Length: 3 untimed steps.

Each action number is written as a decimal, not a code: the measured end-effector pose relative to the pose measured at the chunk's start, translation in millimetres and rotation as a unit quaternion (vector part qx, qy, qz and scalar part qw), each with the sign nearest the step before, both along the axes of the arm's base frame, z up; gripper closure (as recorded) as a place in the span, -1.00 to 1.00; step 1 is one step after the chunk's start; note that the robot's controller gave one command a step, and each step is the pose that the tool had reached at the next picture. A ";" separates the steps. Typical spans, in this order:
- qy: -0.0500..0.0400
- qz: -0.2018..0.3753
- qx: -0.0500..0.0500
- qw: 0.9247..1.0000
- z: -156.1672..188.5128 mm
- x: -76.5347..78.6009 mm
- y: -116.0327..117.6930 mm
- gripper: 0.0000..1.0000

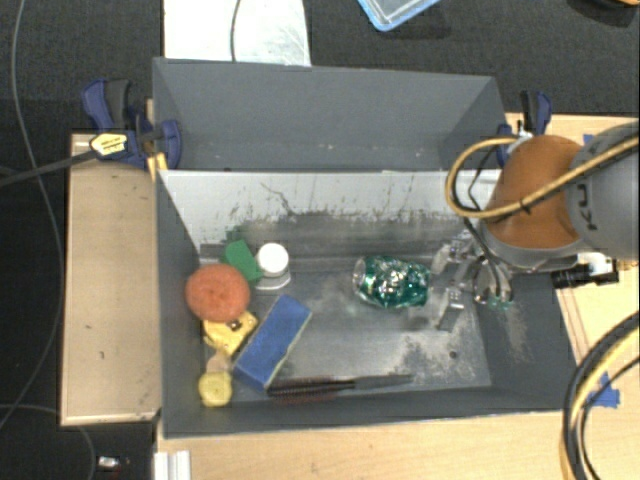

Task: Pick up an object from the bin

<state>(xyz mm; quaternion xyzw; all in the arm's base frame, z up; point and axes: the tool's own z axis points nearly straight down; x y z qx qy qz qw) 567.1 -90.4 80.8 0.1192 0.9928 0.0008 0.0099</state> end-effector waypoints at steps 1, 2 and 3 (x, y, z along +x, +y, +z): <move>-0.002 -0.025 0.000 1.000 -4.8 10.7 28.9 -1.00; -0.001 -0.028 0.001 1.000 -0.2 8.1 36.4 -1.00; -0.003 -0.047 0.001 0.999 0.9 8.9 38.4 -1.00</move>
Offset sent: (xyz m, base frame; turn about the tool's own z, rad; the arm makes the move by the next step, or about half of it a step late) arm 0.0042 0.0303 0.0038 0.1583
